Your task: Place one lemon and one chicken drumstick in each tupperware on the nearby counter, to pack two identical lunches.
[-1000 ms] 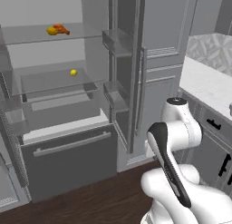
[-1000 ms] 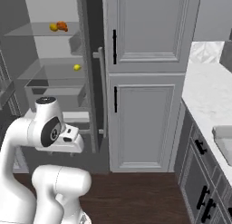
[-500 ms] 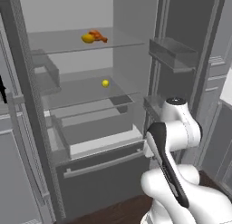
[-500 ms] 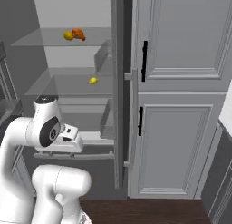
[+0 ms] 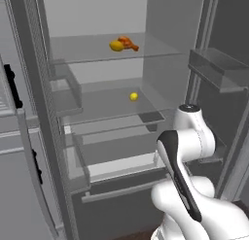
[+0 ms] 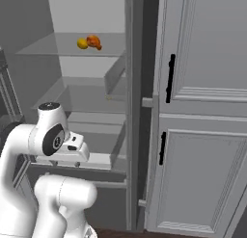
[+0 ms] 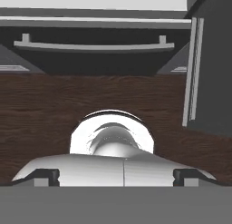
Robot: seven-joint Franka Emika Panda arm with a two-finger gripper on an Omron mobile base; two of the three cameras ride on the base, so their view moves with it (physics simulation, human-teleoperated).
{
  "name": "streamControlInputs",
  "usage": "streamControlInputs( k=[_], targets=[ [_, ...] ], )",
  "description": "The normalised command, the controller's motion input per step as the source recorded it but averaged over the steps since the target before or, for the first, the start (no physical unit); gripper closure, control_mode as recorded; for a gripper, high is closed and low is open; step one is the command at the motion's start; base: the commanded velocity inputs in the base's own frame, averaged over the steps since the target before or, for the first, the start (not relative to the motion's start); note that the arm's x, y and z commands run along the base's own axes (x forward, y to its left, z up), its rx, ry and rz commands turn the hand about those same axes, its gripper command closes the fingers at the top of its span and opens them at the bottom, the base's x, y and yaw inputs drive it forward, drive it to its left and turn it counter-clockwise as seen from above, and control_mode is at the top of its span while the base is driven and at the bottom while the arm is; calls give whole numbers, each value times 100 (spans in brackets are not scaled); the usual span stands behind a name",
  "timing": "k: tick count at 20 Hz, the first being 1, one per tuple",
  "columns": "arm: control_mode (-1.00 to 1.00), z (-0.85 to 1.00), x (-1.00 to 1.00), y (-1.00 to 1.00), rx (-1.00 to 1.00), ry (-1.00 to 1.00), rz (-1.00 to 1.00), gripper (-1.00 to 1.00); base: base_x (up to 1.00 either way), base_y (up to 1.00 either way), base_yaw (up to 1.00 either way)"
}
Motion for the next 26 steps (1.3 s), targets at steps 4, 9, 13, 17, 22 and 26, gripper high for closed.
streamControlInputs(
  k=[4,9,13,17,22,26],
  targets=[
    [100,0,0,0,0,0,0,-100,51,0,26],
    [100,0,0,0,0,0,0,-100,68,12,1],
    [100,0,0,0,0,0,0,-100,45,27,-7],
    [100,0,0,0,0,0,0,-100,25,6,0],
    [100,0,0,0,0,0,0,-100,35,9,-3],
    [100,0,0,0,0,0,0,-100,3,1,-1]
  ],
)
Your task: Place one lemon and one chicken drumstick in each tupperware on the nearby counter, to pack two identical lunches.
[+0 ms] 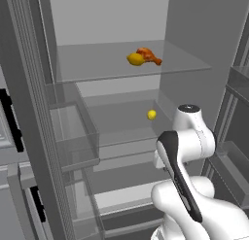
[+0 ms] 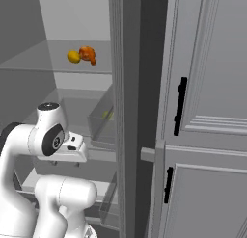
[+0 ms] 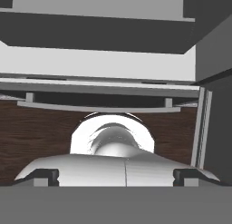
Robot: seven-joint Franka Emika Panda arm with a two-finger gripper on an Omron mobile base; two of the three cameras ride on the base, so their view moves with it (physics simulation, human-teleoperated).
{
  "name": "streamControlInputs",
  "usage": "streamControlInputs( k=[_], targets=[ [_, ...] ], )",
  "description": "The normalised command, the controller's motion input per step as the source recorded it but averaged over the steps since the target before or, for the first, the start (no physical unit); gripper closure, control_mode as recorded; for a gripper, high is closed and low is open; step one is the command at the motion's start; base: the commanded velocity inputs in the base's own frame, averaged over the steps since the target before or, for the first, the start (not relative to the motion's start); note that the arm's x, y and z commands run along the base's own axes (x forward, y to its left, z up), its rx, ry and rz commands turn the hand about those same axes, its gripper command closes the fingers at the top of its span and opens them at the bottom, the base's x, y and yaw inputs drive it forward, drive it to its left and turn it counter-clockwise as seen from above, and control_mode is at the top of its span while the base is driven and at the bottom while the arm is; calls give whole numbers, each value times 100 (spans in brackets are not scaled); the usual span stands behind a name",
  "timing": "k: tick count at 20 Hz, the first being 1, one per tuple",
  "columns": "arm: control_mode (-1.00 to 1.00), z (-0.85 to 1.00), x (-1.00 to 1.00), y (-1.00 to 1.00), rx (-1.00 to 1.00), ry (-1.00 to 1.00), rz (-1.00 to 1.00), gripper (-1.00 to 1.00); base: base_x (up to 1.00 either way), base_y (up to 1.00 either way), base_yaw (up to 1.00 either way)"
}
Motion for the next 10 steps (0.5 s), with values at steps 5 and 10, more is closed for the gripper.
streamControlInputs(
  k=[5,10],
  targets=[
    [-100,0,14,0,0,-4,0,-100,0,0,0],
    [-100,1,28,12,-4,-32,9,-100,0,0,0]
  ],
)
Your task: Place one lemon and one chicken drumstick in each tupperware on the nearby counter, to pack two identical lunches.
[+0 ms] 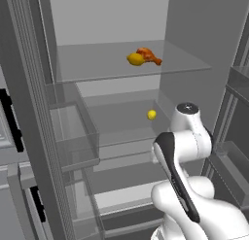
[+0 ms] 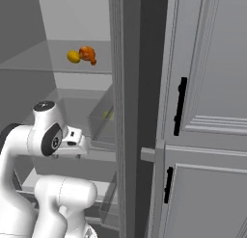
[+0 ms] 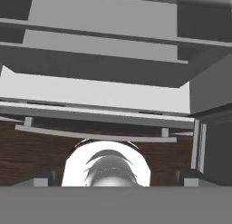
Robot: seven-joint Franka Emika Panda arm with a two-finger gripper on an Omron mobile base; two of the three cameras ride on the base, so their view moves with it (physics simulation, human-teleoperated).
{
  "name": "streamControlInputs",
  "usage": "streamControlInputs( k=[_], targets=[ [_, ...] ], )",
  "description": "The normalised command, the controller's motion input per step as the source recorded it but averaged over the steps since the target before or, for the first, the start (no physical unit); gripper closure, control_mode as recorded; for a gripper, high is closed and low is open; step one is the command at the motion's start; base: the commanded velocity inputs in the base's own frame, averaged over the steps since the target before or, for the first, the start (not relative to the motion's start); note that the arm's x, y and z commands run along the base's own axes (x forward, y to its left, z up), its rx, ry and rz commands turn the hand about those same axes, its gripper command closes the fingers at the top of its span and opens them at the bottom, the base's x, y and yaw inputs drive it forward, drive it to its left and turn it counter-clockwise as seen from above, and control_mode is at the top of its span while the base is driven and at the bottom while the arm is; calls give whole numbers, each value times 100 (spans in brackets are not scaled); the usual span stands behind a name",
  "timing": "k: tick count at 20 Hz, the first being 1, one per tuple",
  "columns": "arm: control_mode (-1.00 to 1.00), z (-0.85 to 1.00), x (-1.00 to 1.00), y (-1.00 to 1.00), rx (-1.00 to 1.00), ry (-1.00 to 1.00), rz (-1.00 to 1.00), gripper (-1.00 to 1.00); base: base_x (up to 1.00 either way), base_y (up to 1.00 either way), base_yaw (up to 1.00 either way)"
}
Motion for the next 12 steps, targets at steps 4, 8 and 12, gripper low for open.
streamControlInputs(
  k=[4,8,12],
  targets=[
    [-100,40,14,0,-3,-51,6,-100,0,0,0],
    [-100,52,89,0,6,-19,0,-100,0,0,0],
    [-100,21,100,0,10,-4,0,-100,0,0,0]
  ],
)
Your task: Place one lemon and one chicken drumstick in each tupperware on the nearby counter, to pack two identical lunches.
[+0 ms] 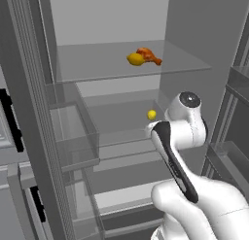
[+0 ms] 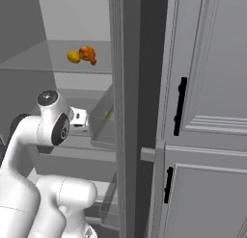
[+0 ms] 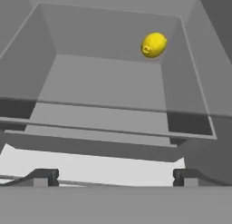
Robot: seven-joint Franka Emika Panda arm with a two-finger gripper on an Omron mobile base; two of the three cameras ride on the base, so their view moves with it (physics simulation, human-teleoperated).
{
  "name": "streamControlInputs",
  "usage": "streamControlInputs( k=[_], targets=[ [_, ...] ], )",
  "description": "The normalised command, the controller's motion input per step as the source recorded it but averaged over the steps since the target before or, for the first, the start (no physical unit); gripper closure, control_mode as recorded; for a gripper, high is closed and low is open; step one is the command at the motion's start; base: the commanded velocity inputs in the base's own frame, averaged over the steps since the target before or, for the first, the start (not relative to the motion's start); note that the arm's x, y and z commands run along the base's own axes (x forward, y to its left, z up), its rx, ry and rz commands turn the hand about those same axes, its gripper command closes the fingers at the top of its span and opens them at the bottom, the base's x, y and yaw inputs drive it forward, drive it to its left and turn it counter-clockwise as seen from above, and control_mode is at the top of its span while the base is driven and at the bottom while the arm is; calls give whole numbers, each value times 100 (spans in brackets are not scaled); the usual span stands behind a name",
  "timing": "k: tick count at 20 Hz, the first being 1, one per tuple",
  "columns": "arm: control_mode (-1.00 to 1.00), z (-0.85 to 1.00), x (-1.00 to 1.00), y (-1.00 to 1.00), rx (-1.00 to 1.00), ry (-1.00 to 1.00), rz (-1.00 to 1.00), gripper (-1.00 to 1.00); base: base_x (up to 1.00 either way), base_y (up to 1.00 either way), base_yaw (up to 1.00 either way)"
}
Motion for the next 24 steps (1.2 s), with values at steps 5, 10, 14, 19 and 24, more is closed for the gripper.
streamControlInputs(
  k=[5,10,14,19,24],
  targets=[
    [-100,0,100,0,4,0,0,-100,0,0,0],
    [-100,0,100,0,-3,7,-3,-100,0,0,0],
    [-100,-12,76,-26,-3,15,-12,-100,0,0,0],
    [-100,-20,44,-32,0,8,-8,-100,0,0,0],
    [-100,-27,61,-4,0,3,0,-100,0,0,0]
  ],
)
